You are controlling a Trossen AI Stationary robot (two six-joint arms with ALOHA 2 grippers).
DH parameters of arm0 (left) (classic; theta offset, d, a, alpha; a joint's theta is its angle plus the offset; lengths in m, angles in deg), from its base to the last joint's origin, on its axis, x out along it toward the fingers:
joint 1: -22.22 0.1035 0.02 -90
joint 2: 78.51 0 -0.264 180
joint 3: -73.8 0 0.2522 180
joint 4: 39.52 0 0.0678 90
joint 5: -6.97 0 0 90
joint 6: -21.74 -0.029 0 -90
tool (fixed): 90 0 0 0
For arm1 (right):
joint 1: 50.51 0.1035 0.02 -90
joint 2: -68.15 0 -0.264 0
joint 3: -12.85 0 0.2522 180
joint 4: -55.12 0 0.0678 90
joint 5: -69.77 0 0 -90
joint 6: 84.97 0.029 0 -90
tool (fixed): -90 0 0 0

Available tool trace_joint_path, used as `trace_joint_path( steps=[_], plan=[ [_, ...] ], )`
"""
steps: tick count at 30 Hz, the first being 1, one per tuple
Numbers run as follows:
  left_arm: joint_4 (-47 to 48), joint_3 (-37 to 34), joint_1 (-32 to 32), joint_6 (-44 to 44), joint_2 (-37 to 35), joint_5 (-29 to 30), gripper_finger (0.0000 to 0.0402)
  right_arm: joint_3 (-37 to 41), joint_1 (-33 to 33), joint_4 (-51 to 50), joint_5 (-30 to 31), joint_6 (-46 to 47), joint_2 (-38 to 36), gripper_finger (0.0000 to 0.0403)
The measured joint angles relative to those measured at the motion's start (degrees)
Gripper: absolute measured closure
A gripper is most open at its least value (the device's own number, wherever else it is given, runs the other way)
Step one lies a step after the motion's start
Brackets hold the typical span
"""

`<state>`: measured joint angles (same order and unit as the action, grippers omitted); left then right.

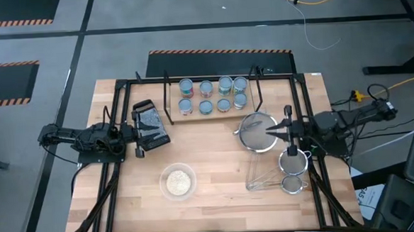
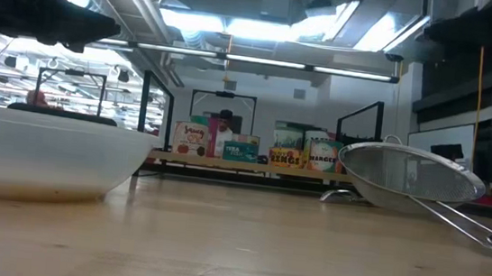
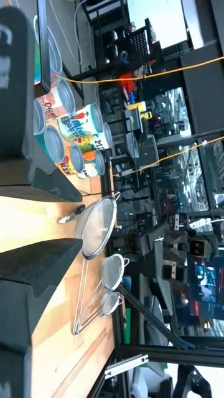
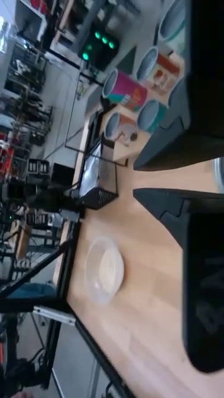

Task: Pick and place cans onto a shelf
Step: Return to Home Position

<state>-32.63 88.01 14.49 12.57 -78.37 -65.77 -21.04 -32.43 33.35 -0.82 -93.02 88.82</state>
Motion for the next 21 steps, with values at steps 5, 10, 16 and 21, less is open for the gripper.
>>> trace_joint_path(
  steps=[5, 10, 16, 21],
  plan=[
    [0.00, 0.00, 0.00, -0.20, 0.00, 0.02, 0.0304, 3.73, -5.04, 1.85, -5.31, -1.19, -3.62, 0.0342],
    [0.00, 0.00, 0.00, -0.22, 0.00, 0.02, 0.0304, 6.90, -9.51, 5.63, -12.13, -1.09, -4.86, 0.0342],
    [0.02, 0.00, 0.00, -0.19, 0.00, 0.02, 0.0304, 8.45, -13.05, 5.11, -14.99, 0.29, -5.05, 0.0342],
    [0.49, 0.00, 0.00, -0.11, 0.00, 0.02, 0.0304, 8.47, -13.48, 2.13, -15.09, 2.37, -5.83, 0.0342]
  ],
)
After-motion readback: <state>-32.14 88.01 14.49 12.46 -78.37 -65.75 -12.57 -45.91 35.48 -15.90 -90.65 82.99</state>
